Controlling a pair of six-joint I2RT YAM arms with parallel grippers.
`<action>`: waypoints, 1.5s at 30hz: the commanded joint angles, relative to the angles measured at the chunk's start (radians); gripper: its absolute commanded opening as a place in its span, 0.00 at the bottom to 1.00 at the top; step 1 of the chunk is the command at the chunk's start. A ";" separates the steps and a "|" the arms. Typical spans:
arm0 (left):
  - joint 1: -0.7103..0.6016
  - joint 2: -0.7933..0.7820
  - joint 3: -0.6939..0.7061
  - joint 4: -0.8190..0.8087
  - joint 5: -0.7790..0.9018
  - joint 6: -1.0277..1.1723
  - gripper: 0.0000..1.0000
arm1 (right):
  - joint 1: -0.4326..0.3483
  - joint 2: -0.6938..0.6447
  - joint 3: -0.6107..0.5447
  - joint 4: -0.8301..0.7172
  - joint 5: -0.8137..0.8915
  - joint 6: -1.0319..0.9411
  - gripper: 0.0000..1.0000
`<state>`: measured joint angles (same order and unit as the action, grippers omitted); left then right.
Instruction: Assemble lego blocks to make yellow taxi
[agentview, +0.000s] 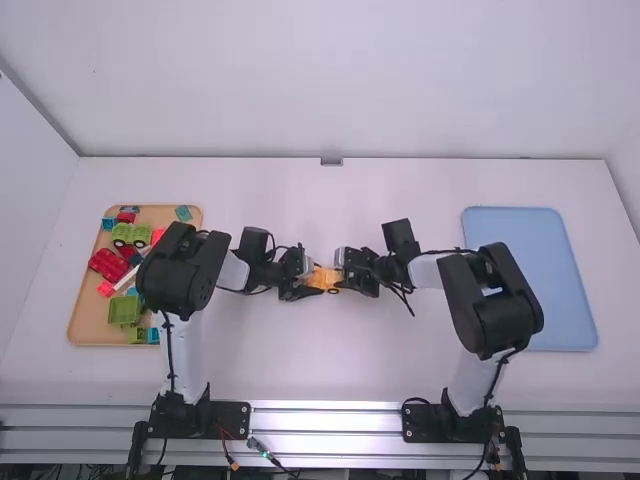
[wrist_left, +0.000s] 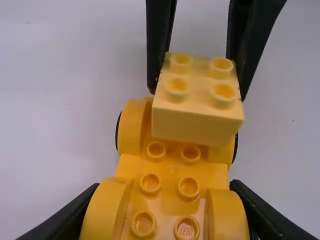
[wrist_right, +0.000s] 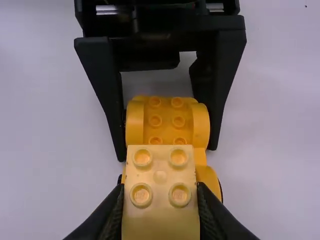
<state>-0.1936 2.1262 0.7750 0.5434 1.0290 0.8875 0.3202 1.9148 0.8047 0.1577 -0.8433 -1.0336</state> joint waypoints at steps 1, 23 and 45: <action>-0.004 0.019 -0.001 -0.016 -0.017 -0.005 0.52 | 0.002 0.010 -0.008 0.001 0.003 0.008 0.00; -0.004 0.019 -0.013 -0.006 -0.018 -0.008 0.53 | 0.006 0.084 0.027 0.029 0.002 0.068 0.00; -0.003 0.019 0.009 -0.039 -0.025 -0.008 0.52 | 0.003 0.086 0.080 -0.120 0.004 -0.063 0.09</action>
<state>-0.1936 2.1265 0.7856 0.5205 1.0286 0.9062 0.3038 1.9709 0.8852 0.0414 -0.8551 -1.0878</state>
